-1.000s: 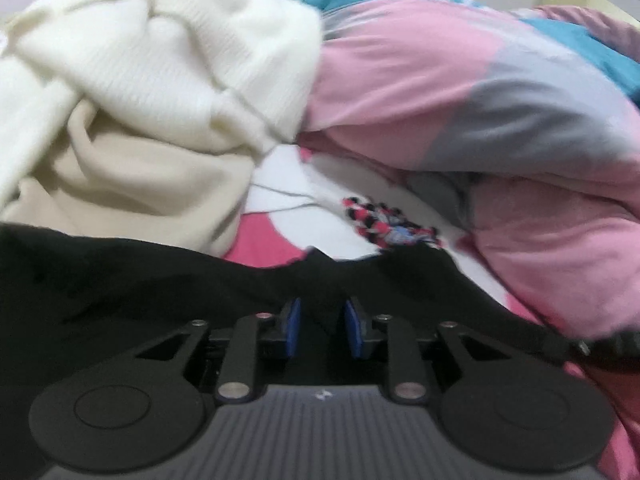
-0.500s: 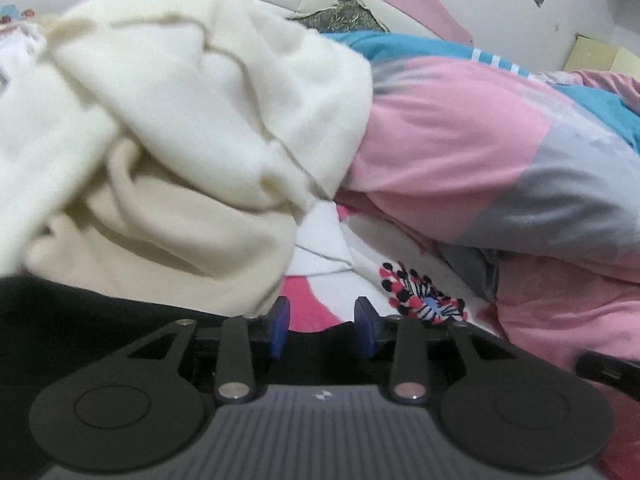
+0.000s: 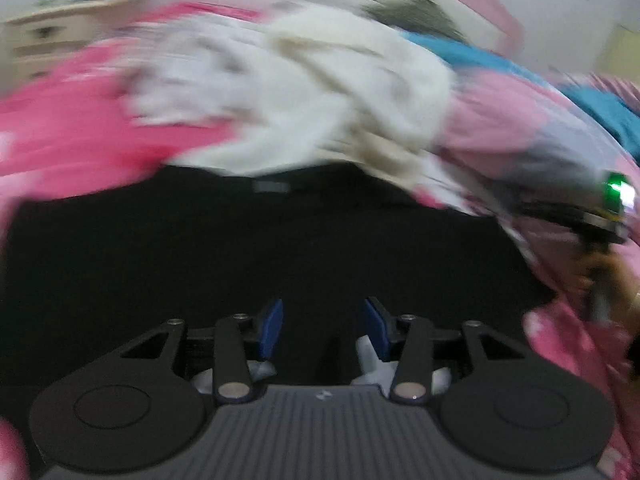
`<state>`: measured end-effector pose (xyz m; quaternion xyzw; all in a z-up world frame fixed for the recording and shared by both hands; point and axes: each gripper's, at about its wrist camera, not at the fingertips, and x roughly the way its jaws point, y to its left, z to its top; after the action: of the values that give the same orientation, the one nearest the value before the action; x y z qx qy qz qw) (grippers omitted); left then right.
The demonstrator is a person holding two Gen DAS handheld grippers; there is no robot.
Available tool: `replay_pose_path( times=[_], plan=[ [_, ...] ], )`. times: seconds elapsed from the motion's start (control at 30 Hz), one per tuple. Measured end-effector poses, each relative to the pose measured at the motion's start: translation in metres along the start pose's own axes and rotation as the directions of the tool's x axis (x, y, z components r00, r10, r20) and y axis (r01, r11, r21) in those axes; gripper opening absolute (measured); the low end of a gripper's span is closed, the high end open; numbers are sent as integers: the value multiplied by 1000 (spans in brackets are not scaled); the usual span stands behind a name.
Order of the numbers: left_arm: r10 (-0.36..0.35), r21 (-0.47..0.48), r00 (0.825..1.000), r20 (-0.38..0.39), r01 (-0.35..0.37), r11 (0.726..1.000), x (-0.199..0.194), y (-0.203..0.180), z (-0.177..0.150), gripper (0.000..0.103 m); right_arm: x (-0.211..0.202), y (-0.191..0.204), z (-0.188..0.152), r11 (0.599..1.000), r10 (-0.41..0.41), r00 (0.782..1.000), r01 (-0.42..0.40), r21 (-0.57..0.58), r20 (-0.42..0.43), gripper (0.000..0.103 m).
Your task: Fold clothes
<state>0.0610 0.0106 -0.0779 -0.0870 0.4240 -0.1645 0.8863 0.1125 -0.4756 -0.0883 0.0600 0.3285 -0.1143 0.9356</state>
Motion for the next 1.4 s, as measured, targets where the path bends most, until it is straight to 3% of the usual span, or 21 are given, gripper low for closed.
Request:
replay_pose_path(
  times=[0.1, 0.2, 0.27, 0.33, 0.43, 0.5, 0.53, 0.57, 0.6, 0.7, 0.73, 0.8, 0.87, 0.9, 0.97, 1.03, 1.1, 1.2, 1.3, 1.37, 1.4],
  plan=[
    [194, -138, 980, 38, -188, 972, -46, 61, -7, 51, -36, 49, 13, 983, 141, 988, -134, -123, 55, 14],
    [357, -242, 934, 4, -346, 907, -70, 111, -14, 51, -64, 116, 28, 915, 340, 940, -325, -239, 25, 14],
    [373, -267, 927, -25, -366, 891, -74, 136, -21, 51, -77, 169, 39, 827, 485, 873, -476, -297, -51, 15],
    [346, -303, 937, -50, -344, 888, -71, 152, -26, 51, -85, 231, 50, 707, 603, 782, -616, -347, -158, 30],
    [263, -361, 962, -75, -272, 892, -60, 167, -32, 51, -81, 319, 49, 578, 657, 668, -744, -336, -349, 48],
    [238, -390, 970, -60, -242, 888, -55, 172, -39, 49, -70, 371, 36, 552, 627, 614, -784, -283, -478, 48],
    [233, -386, 972, -39, -229, 894, -53, 171, -39, 39, -68, 387, 29, 559, 613, 611, -783, -271, -501, 48],
    [228, -380, 974, -18, -217, 899, -51, 170, -40, 15, -66, 403, 23, 567, 599, 607, -782, -259, -523, 48],
    [216, -366, 976, 10, -197, 910, -50, 166, -40, 4, -64, 420, 17, 574, 584, 601, -781, -247, -545, 47],
    [214, -240, 966, 142, -176, 955, -60, 131, -33, 3, -63, 436, 16, 583, 614, 589, -787, -201, -525, 46],
    [206, -170, 960, 192, -174, 970, -64, 114, -29, 3, -63, 428, 22, 592, 627, 603, -780, -200, -494, 46],
    [170, 15, 956, 238, -178, 984, -63, 72, -26, 3, -73, 404, 33, 622, 628, 653, -748, -232, -423, 47],
    [116, 233, 968, 222, -168, 958, -48, 28, -33, 7, -76, 379, 40, 658, 619, 698, -711, -247, -361, 47],
    [89, 339, 978, 191, -151, 929, -37, 8, -40, 13, -73, 366, 43, 680, 613, 717, -693, -240, -332, 47],
    [61, 508, 988, 139, -125, 852, -17, -22, -61, 35, -71, 337, 41, 729, 579, 756, -648, -220, -305, 47],
    [52, 609, 991, 121, -115, 785, -9, -38, -82, 40, -60, 323, 31, 763, 532, 787, -606, -225, -313, 47],
    [45, 619, 995, 88, -90, 781, -12, -38, -91, 40, -50, 313, 20, 783, 500, 800, -581, -222, -330, 47],
    [41, 519, 999, 26, -48, 853, -24, -15, -82, 40, -47, 310, 10, 762, 542, 769, -620, -187, -339, 47],
    [47, 331, 999, 11, -48, 943, -38, 21, -64, 41, -49, 324, 1, 710, 595, 719, -680, -185, -359, 47],
    [75, 187, 997, 5, -75, 980, -42, 45, -51, 41, -48, 343, -7, 664, 617, 670, -725, -184, -412, 47],
    [101, 93, 995, 0, -101, 991, -39, 62, -44, 41, -45, 354, -9, 652, 619, 659, -735, -188, -427, 47]
  ],
)
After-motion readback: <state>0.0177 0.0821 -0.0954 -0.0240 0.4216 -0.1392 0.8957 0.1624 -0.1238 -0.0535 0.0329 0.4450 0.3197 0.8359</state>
